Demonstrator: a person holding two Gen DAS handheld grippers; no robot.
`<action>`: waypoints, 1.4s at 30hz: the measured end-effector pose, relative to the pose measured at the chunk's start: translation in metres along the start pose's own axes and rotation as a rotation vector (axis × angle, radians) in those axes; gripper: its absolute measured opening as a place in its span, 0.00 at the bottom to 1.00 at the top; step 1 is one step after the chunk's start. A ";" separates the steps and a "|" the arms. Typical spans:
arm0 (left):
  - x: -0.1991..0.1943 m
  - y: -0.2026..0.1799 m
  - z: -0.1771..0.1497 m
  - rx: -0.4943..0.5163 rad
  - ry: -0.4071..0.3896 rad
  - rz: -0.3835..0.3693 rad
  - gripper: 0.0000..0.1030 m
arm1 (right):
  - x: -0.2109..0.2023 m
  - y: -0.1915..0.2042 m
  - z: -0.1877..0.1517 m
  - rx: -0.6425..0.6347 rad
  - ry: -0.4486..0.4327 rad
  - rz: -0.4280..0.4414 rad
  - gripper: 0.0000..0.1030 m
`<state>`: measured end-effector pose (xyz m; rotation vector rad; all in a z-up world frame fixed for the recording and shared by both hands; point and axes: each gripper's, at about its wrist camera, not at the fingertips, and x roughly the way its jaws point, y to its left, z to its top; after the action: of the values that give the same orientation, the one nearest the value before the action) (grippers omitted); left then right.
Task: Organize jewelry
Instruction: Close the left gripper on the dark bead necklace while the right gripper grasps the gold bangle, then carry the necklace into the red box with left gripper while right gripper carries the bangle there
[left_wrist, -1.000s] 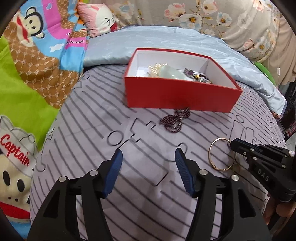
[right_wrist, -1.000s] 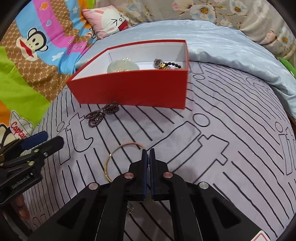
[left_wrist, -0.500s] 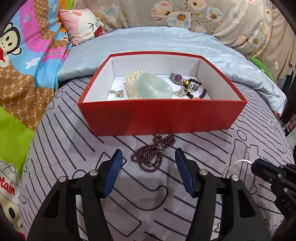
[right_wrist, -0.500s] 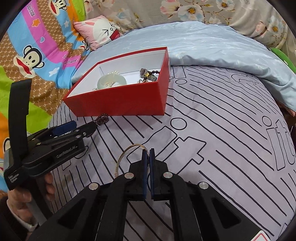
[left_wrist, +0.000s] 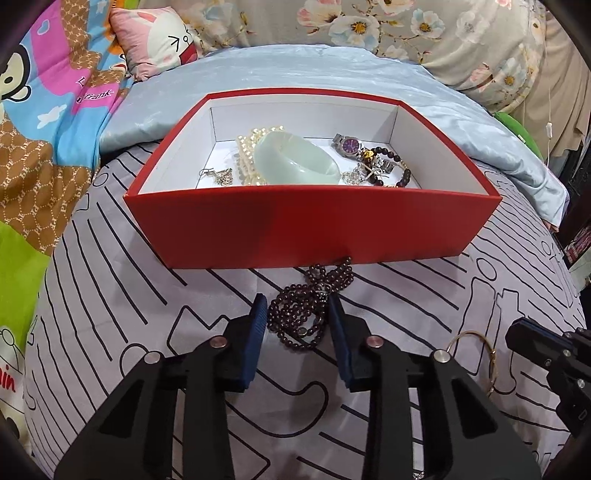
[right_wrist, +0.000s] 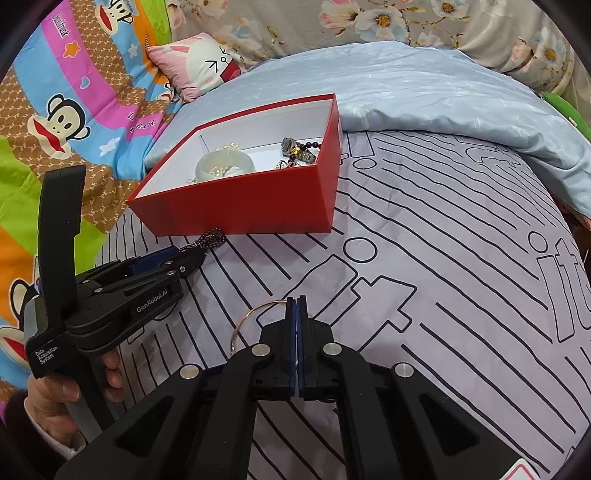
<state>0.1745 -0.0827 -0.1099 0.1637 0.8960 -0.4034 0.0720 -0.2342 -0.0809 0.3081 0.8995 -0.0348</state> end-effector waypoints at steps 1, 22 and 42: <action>0.000 0.000 -0.001 0.000 -0.001 0.001 0.28 | -0.001 0.000 0.000 0.000 -0.002 0.000 0.00; -0.003 -0.001 -0.003 -0.007 0.001 -0.032 0.19 | 0.021 0.007 -0.007 -0.048 0.058 -0.041 0.15; -0.013 0.001 -0.003 -0.027 -0.015 -0.096 0.08 | 0.007 0.011 -0.006 -0.059 0.046 0.010 0.06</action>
<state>0.1656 -0.0776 -0.1013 0.0934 0.8965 -0.4814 0.0736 -0.2215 -0.0867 0.2588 0.9424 0.0083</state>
